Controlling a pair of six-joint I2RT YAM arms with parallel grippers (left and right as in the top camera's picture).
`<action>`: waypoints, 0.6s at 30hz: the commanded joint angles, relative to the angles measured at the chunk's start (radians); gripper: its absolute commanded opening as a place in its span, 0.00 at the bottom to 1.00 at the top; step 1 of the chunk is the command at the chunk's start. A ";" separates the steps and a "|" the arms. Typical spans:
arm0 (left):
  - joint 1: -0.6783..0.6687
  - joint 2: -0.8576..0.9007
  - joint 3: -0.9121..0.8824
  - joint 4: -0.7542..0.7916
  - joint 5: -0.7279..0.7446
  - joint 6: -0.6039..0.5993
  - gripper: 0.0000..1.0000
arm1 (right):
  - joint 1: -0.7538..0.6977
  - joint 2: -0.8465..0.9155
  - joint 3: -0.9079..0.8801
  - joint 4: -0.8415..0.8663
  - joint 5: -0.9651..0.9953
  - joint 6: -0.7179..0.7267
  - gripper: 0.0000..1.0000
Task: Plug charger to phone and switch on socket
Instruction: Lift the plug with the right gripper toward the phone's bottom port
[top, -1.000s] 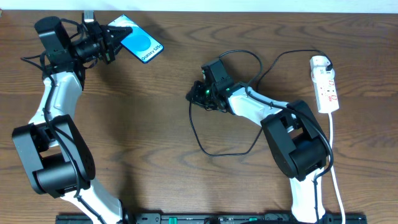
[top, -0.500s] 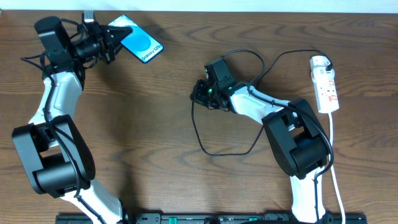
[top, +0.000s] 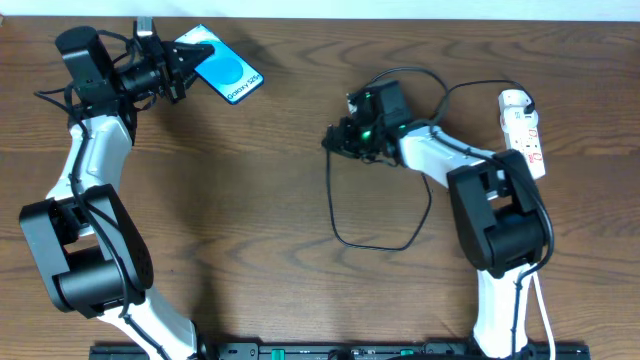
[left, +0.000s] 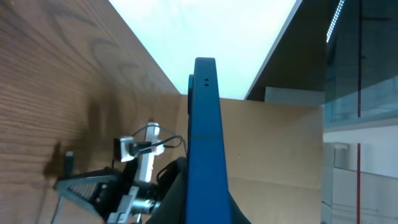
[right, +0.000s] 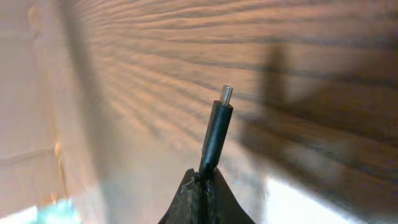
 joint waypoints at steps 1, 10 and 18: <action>0.001 -0.023 0.018 0.006 0.067 0.014 0.07 | -0.024 -0.101 0.009 0.000 -0.262 -0.226 0.01; 0.001 -0.023 0.018 0.007 0.139 0.014 0.07 | -0.042 -0.154 0.009 0.000 -0.680 -0.353 0.01; 0.000 -0.023 0.018 0.007 0.193 0.029 0.07 | 0.002 -0.154 0.009 0.002 -0.711 -0.335 0.01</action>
